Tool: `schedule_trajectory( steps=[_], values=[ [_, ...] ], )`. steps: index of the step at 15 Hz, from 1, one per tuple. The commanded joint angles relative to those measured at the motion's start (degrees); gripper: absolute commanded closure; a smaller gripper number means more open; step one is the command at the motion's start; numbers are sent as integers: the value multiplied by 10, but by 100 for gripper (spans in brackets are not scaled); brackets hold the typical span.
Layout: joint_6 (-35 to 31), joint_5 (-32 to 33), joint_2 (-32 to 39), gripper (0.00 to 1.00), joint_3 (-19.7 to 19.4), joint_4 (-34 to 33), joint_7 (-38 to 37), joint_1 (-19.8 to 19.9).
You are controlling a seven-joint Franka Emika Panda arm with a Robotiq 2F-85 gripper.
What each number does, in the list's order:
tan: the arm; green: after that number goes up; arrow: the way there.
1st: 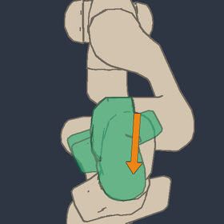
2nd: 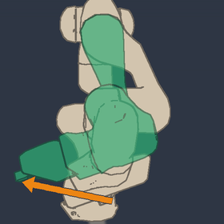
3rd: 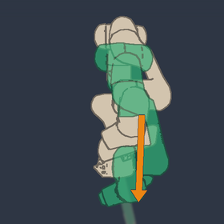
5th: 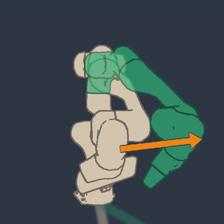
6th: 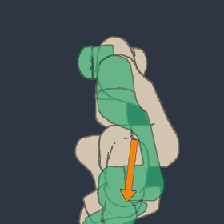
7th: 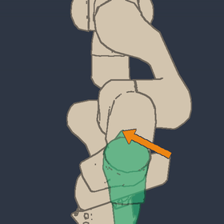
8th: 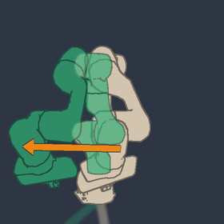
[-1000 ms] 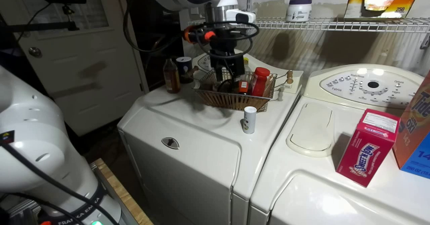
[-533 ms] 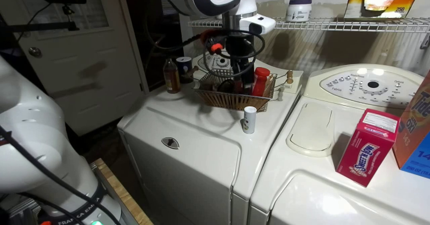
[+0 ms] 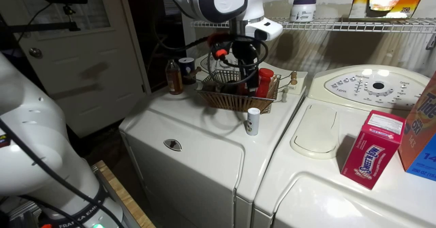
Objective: Move the basket to the right.
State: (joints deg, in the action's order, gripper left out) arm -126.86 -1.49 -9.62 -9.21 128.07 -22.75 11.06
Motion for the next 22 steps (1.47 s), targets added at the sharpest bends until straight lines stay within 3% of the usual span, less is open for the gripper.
schedule_trajectory(
  steps=[1,3,7,13,14,16,22],
  values=[
    [22,-93,32,0,1,-19,-32,-8],
    [22,-135,48,0,3,-22,-51,-10],
    [-46,-185,75,0,3,-17,-89,-10],
    [-132,-189,116,3,2,-20,-141,-11],
    [-140,-188,122,23,2,-20,-146,-12],
    [-153,-191,134,32,3,-23,-154,-14],
    [-171,-206,160,74,5,-31,-159,-21]
  ],
)
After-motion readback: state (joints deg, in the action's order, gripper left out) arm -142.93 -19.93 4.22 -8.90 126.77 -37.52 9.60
